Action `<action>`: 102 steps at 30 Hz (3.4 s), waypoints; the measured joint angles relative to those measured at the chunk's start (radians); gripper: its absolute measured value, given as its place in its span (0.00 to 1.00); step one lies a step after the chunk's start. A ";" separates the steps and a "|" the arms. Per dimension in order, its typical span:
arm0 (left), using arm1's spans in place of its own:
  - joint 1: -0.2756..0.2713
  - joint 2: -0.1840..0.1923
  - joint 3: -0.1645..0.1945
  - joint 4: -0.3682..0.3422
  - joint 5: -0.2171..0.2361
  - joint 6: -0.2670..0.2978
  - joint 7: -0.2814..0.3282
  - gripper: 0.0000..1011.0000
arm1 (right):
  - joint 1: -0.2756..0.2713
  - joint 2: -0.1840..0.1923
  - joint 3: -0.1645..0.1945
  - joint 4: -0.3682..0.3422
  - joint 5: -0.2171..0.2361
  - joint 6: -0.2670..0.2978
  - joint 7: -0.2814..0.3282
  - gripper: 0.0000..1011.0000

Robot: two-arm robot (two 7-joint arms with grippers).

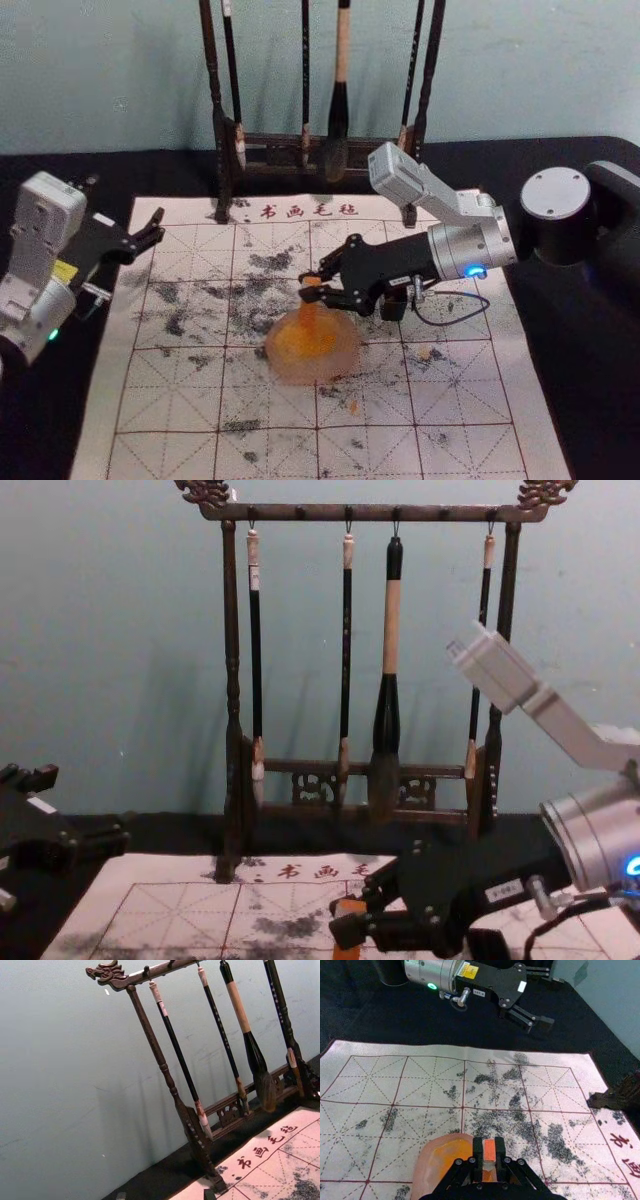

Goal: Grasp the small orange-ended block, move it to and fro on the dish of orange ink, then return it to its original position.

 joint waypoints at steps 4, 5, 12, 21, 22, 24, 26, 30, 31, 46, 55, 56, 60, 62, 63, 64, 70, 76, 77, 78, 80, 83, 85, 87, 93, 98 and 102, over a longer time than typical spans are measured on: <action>0.000 0.000 0.000 0.000 0.000 0.000 0.000 0.99 | 0.000 0.000 0.000 0.001 -0.002 0.000 0.001 0.13; 0.000 0.000 0.000 0.000 0.000 0.000 0.000 0.99 | 0.000 0.000 0.000 0.001 -0.003 0.000 0.001 0.13; 0.000 0.000 0.000 0.000 0.000 0.000 0.000 0.99 | -0.004 0.013 0.003 -0.018 -0.006 0.000 -0.001 0.13; 0.000 0.000 0.000 0.000 0.000 0.000 0.000 0.99 | -0.021 0.044 0.005 -0.063 -0.009 0.013 -0.008 0.13; 0.000 0.000 0.000 0.000 0.000 0.000 0.000 0.99 | -0.023 0.047 0.005 -0.069 -0.009 0.015 -0.008 0.13; 0.000 0.000 0.000 0.000 0.000 0.000 0.000 0.99 | -0.028 0.056 0.004 -0.082 -0.010 0.017 -0.010 0.13; 0.000 0.000 0.000 0.000 0.000 0.000 0.000 0.99 | -0.033 0.064 0.004 -0.094 -0.010 0.021 -0.011 0.13; 0.000 0.000 0.000 0.000 0.000 0.000 0.000 0.99 | -0.041 0.079 0.003 -0.117 -0.009 0.024 -0.011 0.13; 0.000 0.000 0.000 0.000 0.000 0.000 0.000 0.99 | -0.044 0.084 0.002 -0.126 -0.008 0.026 -0.011 0.13; 0.000 0.000 0.000 0.000 0.000 0.000 0.000 0.99 | -0.065 0.114 -0.020 -0.193 0.002 0.032 0.007 0.13; 0.000 0.000 0.000 0.000 0.000 0.000 0.000 0.99 | -0.056 0.090 -0.035 -0.178 0.006 0.019 0.015 0.13; 0.000 0.000 0.000 0.000 0.000 0.000 0.000 0.99 | -0.054 0.087 -0.036 -0.174 0.006 0.017 0.015 0.13; 0.000 0.000 0.000 0.000 0.000 0.000 0.000 0.99 | -0.042 0.065 -0.042 -0.143 0.005 0.007 0.016 0.13; 0.000 0.000 0.000 0.000 0.000 0.000 0.000 0.99 | -0.037 0.057 -0.043 -0.130 0.006 0.002 0.017 0.13; 0.000 0.000 0.000 0.000 0.000 0.000 0.000 0.99 | -0.034 0.052 -0.043 -0.122 0.005 0.000 0.017 0.13; 0.000 0.000 0.000 0.000 0.000 0.000 0.000 0.99 | -0.031 0.048 -0.043 -0.115 0.005 -0.001 0.017 0.13; 0.000 0.000 0.000 0.000 0.000 0.000 0.000 0.99 | -0.009 0.010 -0.042 -0.056 0.006 -0.018 0.022 0.13; 0.000 0.000 0.000 0.000 0.000 0.000 0.000 0.99 | 0.009 -0.018 -0.041 -0.010 0.001 -0.033 0.027 0.13; 0.000 0.000 0.000 0.000 0.000 0.000 0.000 0.99 | 0.010 -0.021 -0.040 -0.005 0.001 -0.034 0.027 0.13; 0.000 0.000 0.000 0.000 0.000 0.000 0.000 0.99 | 0.013 -0.025 -0.039 0.003 -0.001 -0.036 0.027 0.13; 0.000 0.000 0.000 0.000 0.000 0.000 0.000 0.99 | 0.016 -0.029 -0.037 0.012 -0.004 -0.039 0.027 0.13; 0.000 0.000 0.000 0.000 0.000 0.000 0.000 0.99 | 0.018 -0.029 -0.034 0.016 -0.007 -0.040 0.025 0.13; 0.000 0.000 0.000 0.000 0.000 0.000 0.000 0.99 | 0.018 -0.027 -0.032 0.016 -0.009 -0.040 0.024 0.13; 0.000 0.000 0.000 0.000 0.000 0.000 0.000 0.99 | 0.018 -0.023 -0.029 0.015 -0.012 -0.039 0.020 0.13; 0.000 0.000 0.000 0.000 0.000 0.000 0.000 0.99 | 0.013 -0.011 -0.022 0.003 -0.017 -0.034 0.013 0.13; 0.000 0.000 0.000 0.000 0.000 0.000 0.000 0.99 | 0.004 0.004 -0.017 -0.018 -0.020 -0.023 0.005 0.13; 0.000 0.000 0.000 0.000 0.000 0.000 0.000 0.99 | -0.005 0.020 -0.013 -0.038 -0.020 -0.015 -0.001 0.13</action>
